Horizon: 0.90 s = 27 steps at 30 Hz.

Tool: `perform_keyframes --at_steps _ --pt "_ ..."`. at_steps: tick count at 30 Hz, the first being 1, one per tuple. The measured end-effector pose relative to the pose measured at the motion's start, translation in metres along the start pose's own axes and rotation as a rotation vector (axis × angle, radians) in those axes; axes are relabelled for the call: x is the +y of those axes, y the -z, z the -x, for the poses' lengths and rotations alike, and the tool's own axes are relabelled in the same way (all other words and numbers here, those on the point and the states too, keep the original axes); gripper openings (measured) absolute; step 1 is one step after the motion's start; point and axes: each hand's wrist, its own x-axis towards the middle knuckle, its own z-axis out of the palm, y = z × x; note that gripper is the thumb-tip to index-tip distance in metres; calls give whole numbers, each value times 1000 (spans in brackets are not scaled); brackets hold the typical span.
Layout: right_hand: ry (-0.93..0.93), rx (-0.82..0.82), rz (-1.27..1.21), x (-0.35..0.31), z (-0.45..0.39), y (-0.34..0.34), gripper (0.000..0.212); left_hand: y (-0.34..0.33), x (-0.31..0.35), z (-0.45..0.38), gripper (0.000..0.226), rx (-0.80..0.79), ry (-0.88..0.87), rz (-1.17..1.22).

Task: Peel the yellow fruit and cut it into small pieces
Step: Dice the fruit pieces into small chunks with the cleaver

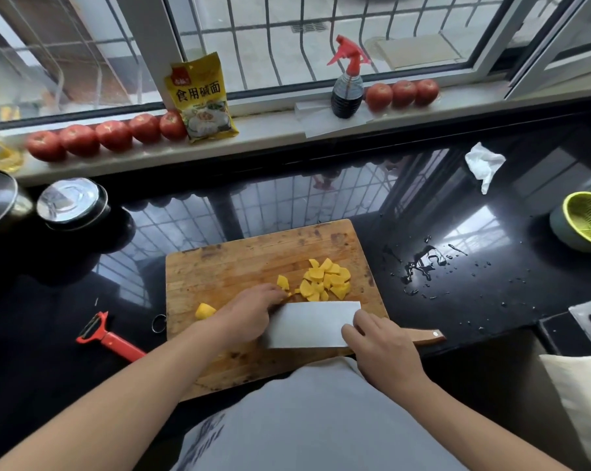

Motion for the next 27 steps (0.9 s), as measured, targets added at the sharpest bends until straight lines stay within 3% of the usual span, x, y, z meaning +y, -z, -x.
perform_keyframes --at_steps 2,6,9,12,15,22,27 --pt "-39 -74 -31 1 5 3 21 7 2 -7 71 145 66 60" --pt "-209 -289 -289 -6 7 7 24 23 -13 7 45 469 246 365" --pt "-270 -427 -484 -26 -10 -2 18 25 -53 35 36 590 397 292" --pt "-325 -524 -543 -52 -26 -12 11 13 -84 59 37 440 509 218" --pt "-387 -487 -493 -56 -33 -15 17 -3 -87 67 50 275 506 196" --pt "-538 -373 -324 -20 -54 -6 10 -26 -45 39 42 250 482 294" --pt "-530 -343 -388 -21 -56 -2 16 -37 -25 31 46 222 483 349"
